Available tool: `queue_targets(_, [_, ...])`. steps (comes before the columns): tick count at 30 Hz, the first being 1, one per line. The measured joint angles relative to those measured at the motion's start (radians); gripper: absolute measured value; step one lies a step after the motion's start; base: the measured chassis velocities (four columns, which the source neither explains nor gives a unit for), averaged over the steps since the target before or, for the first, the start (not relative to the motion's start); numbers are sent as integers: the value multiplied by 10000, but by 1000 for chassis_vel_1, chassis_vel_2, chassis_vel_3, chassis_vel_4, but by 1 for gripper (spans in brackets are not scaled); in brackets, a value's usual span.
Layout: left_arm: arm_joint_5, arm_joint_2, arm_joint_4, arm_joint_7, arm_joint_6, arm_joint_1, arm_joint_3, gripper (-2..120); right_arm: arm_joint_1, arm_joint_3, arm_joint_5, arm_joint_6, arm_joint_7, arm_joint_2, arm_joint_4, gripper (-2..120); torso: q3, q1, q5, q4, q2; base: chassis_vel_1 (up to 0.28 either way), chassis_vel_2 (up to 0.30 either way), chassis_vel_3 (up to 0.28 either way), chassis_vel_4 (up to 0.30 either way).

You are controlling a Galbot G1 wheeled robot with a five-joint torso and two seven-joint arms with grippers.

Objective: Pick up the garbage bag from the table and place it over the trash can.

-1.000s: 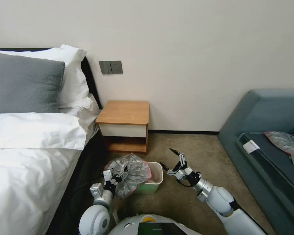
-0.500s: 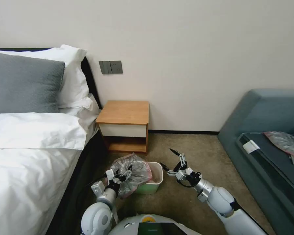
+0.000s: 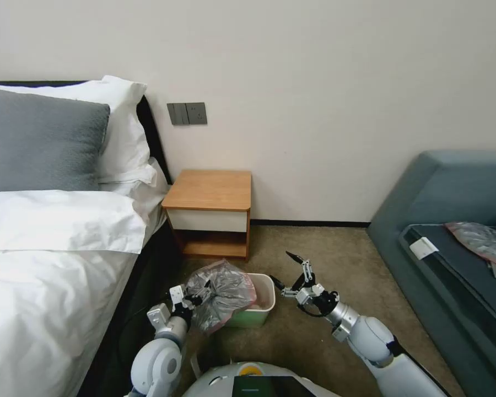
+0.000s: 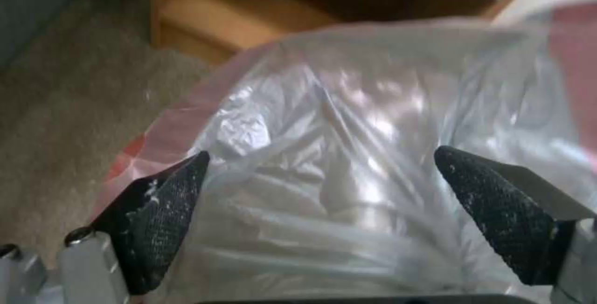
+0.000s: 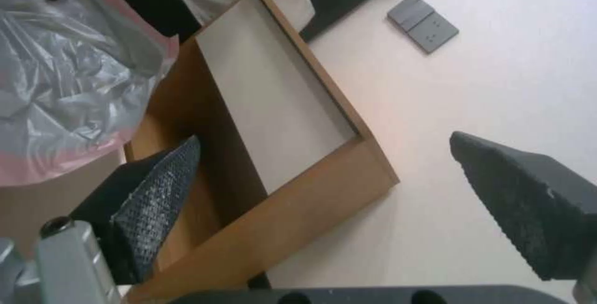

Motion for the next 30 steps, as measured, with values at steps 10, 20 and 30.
queue_targets(10, [-190, -257, 109, 684, 587, -210, -22, 93, -103, 14, -89, 60, 74, 144, -11, 100, 0, 0, 2, 0, 0, 0, 0, 0, 0])
queue_targets(20, [29, -449, 394, 599, 341, -305, -171, 93, -112, 10, -114, 88, 102, 204, -70, 100, 0, 0, 1, 0, 0, 0, 0, 0, 0])
queue_targets(30, [362, -384, 407, 594, 341, -229, -316, 93, -68, 2, -136, 92, 104, 221, -109, 100, 0, 0, 1, 0, 0, 0, 0, 0, 0])
